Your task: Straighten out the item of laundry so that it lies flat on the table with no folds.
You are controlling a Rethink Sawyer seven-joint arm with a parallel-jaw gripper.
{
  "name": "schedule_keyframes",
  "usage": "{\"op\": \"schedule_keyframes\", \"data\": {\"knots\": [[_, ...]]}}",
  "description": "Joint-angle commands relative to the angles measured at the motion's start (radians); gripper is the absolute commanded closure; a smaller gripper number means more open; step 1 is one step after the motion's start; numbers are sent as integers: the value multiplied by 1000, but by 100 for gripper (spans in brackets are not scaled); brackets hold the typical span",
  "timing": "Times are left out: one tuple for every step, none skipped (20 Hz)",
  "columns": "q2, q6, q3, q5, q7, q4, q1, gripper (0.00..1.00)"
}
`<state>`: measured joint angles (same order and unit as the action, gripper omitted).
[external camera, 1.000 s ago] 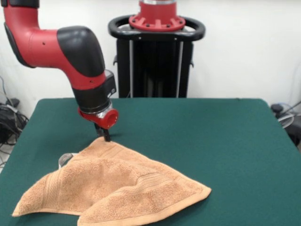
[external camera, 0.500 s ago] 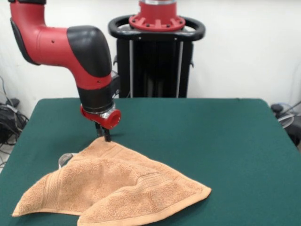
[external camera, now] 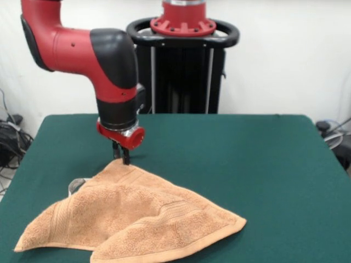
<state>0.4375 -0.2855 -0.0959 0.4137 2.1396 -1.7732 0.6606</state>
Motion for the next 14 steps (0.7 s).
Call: {"op": "schedule_keyframes", "data": {"knots": [[-121,189,22,-40,223,-106,-36,100],[-118,190,20,-50,226,-127,-29,100],[-114,201,27,-54,228,-141,-32,100],[-110,205,31,-61,228,-156,-32,100],[-107,198,32,-71,224,-167,-29,100],[-105,194,32,-80,218,-178,-25,100],[-103,192,34,-88,213,-189,-23,100],[-102,190,36,-96,208,-199,-21,100],[-99,190,40,-106,207,-211,-25,100],[-97,190,42,-117,204,-222,-25,100],[-97,187,39,-123,200,-229,-21,100],[-97,185,38,-130,195,-236,-18,100],[-96,195,39,-134,197,-248,-19,100],[-94,199,41,-141,196,-257,-20,100]]}}
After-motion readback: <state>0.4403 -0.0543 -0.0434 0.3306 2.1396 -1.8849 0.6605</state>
